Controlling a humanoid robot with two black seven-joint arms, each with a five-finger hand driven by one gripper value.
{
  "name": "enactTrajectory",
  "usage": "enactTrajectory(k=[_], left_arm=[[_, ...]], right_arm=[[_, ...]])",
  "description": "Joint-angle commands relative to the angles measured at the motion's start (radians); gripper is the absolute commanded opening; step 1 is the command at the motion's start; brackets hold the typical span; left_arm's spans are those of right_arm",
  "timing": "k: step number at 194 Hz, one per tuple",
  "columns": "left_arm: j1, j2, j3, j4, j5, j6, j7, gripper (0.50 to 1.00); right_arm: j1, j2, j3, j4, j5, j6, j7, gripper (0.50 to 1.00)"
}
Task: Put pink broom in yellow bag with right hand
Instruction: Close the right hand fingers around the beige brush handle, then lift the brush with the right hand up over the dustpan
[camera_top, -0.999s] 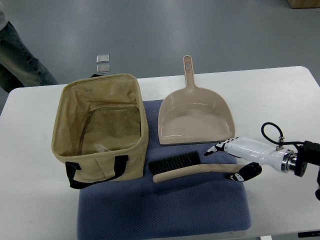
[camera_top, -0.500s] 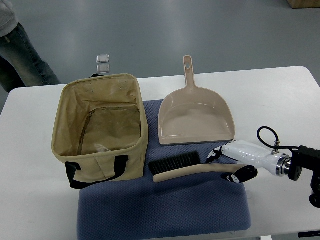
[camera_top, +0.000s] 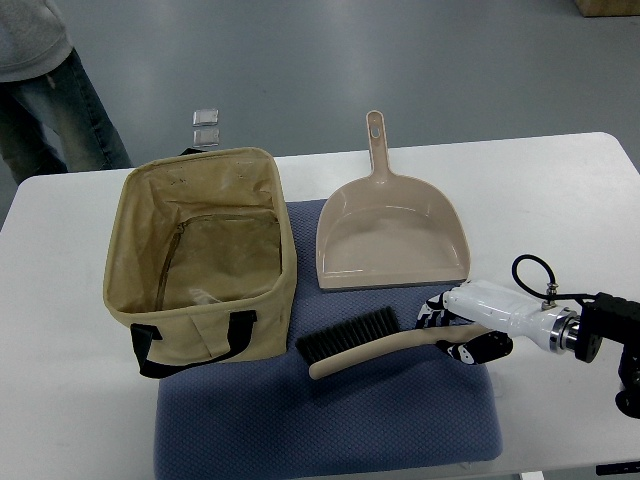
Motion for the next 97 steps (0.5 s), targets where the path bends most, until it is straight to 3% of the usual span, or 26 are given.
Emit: enactTrajectory(k=[1, 14, 19, 97], left_arm=[[0.0, 0.0, 0.0, 0.0, 0.0, 0.0, 0.0, 1.0], [0.0, 0.0, 0.0, 0.0, 0.0, 0.0, 0.0, 1.0], [0.0, 0.0, 0.0, 0.0, 0.0, 0.0, 0.0, 1.0], [0.0, 0.0, 0.0, 0.0, 0.0, 0.0, 0.0, 1.0]], right_arm=[[0.001, 0.002, -0.018, -0.006, -0.022, -0.004, 0.0, 0.537], [0.001, 0.002, -0.024, -0.01, -0.026, -0.013, 0.0, 0.531], [0.001, 0.002, -0.025, -0.01, -0.028, -0.021, 0.0, 0.5], [0.059, -0.015, -0.015, -0.021, -0.02, -0.078, 0.011, 0.5]])
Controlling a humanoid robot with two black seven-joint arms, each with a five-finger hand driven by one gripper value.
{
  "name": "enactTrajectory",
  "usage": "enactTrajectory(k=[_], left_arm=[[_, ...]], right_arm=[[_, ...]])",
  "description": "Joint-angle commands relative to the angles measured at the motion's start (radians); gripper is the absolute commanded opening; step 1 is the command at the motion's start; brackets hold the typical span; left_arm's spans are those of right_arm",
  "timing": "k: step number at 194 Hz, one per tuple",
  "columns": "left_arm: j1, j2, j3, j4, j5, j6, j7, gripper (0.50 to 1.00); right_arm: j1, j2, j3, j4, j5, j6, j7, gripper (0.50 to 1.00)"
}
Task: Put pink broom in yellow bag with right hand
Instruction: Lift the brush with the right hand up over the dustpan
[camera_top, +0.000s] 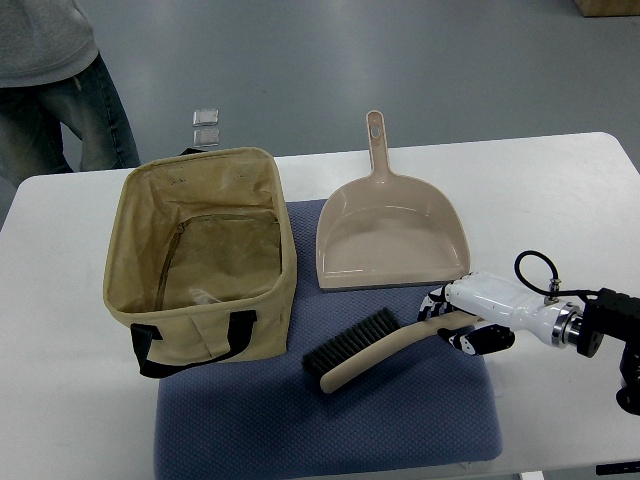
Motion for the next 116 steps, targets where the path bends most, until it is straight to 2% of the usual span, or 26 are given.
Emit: enactTrajectory(k=[1, 77, 116], left_arm=[[0.0, 0.0, 0.0, 0.0, 0.0, 0.0, 0.0, 1.0], [0.0, 0.0, 0.0, 0.0, 0.0, 0.0, 0.0, 1.0], [0.0, 0.0, 0.0, 0.0, 0.0, 0.0, 0.0, 1.0]], right_arm=[[0.033, -0.01, 0.003, -0.003, 0.006, -0.019, 0.007, 0.5], [0.102, -0.065, 0.095, -0.005, 0.071, -0.013, 0.035, 0.5], [0.165, -0.071, 0.174, -0.02, 0.091, 0.035, 0.041, 0.5]])
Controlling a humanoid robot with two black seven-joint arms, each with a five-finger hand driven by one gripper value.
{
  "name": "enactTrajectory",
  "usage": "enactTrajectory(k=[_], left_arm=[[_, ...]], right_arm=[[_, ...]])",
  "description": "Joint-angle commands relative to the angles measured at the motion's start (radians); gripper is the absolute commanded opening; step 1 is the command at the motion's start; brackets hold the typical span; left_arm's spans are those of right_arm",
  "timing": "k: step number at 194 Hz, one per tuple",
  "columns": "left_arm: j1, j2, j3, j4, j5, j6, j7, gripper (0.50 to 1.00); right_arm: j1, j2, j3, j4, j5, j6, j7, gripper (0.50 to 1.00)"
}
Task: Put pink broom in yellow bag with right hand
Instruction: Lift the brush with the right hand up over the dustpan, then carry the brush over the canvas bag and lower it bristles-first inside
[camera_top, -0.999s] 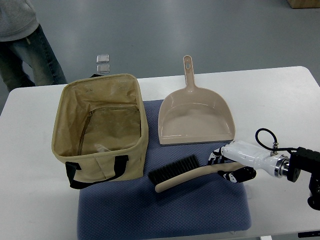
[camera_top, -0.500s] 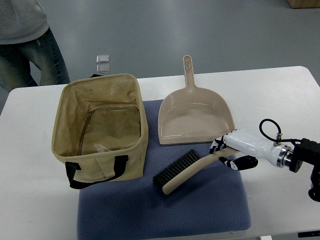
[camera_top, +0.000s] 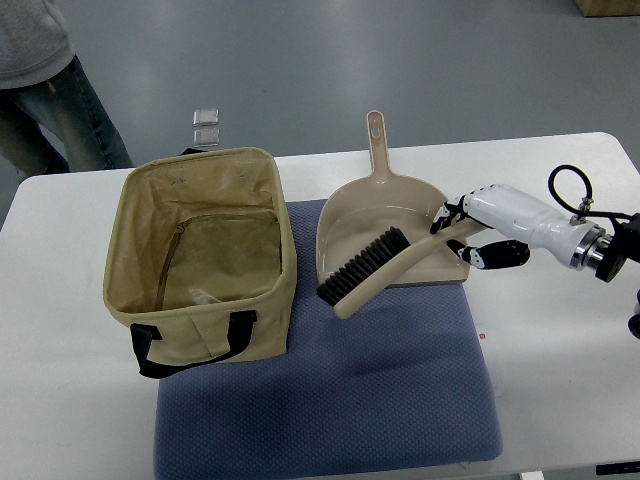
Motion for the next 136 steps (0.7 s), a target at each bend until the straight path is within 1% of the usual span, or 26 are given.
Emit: enactTrajectory(k=[1, 41, 70, 99, 117, 136], left_arm=[[0.0, 0.0, 0.0, 0.0, 0.0, 0.0, 0.0, 1.0], [0.0, 0.0, 0.0, 0.0, 0.0, 0.0, 0.0, 1.0], [0.0, 0.0, 0.0, 0.0, 0.0, 0.0, 0.001, 1.0], [0.0, 0.0, 0.0, 0.0, 0.0, 0.0, 0.0, 1.0], [0.0, 0.0, 0.0, 0.0, 0.0, 0.0, 0.0, 1.0], [0.0, 0.0, 0.0, 0.0, 0.0, 0.0, 0.0, 1.0]], right_arm=[[0.046, 0.001, 0.026, -0.011, 0.006, 0.029, 0.003, 0.5], [0.21, 0.012, 0.026, -0.053, 0.049, 0.075, 0.003, 0.5], [0.323, 0.025, 0.026, -0.108, 0.095, 0.109, 0.003, 0.5], [0.409, 0.099, 0.026, -0.157, 0.098, 0.126, 0.001, 0.5], [0.429, 0.144, 0.027, -0.168, 0.09, 0.126, -0.001, 0.5], [0.452, 0.214, 0.027, -0.172, 0.08, 0.126, -0.001, 0.5]])
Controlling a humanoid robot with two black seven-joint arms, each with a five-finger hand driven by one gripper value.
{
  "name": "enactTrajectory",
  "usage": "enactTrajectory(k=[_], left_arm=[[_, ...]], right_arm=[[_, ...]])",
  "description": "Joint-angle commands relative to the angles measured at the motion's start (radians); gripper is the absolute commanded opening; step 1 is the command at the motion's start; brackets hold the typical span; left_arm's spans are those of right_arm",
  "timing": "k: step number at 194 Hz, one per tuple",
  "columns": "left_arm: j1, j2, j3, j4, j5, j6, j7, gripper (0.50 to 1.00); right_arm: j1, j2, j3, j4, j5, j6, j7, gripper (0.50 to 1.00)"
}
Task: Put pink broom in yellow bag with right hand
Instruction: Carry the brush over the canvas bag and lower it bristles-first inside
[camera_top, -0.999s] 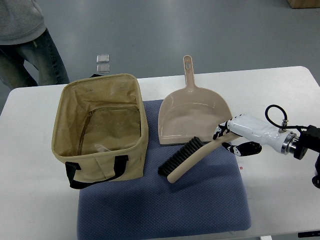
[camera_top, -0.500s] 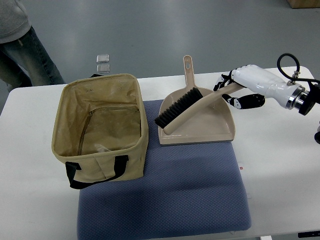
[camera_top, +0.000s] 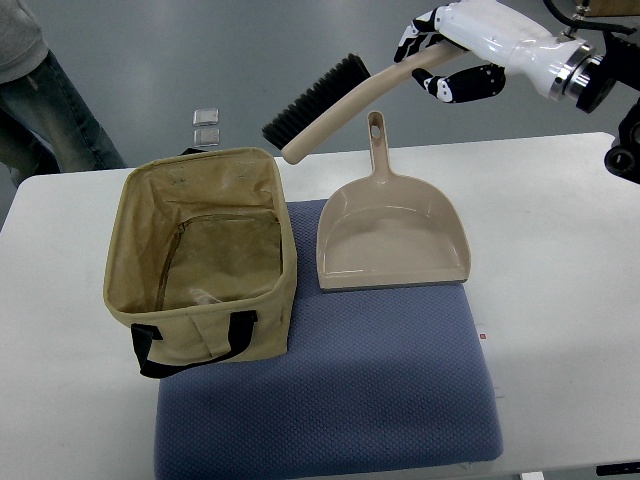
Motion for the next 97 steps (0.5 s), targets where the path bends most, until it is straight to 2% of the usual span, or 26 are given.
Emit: enactTrajectory(k=[1, 63, 72, 97], left_arm=[[0.0, 0.0, 0.0, 0.0, 0.0, 0.0, -0.001, 1.0], [0.0, 0.0, 0.0, 0.0, 0.0, 0.0, -0.001, 1.0], [0.0, 0.0, 0.0, -0.001, 0.0, 0.0, 0.001, 1.0], [0.0, 0.0, 0.0, 0.0, 0.0, 0.0, -0.001, 1.0]], right_arm=[[0.024, 0.073, 0.0, -0.006, -0.01, 0.002, -0.001, 0.5], [0.011, 0.261, -0.009, -0.006, -0.114, 0.011, -0.002, 0.5], [0.001, 0.283, -0.014, -0.006, -0.137, 0.011, -0.002, 0.537], [-0.025, 0.318, -0.014, -0.031, -0.185, 0.009, -0.002, 0.592]])
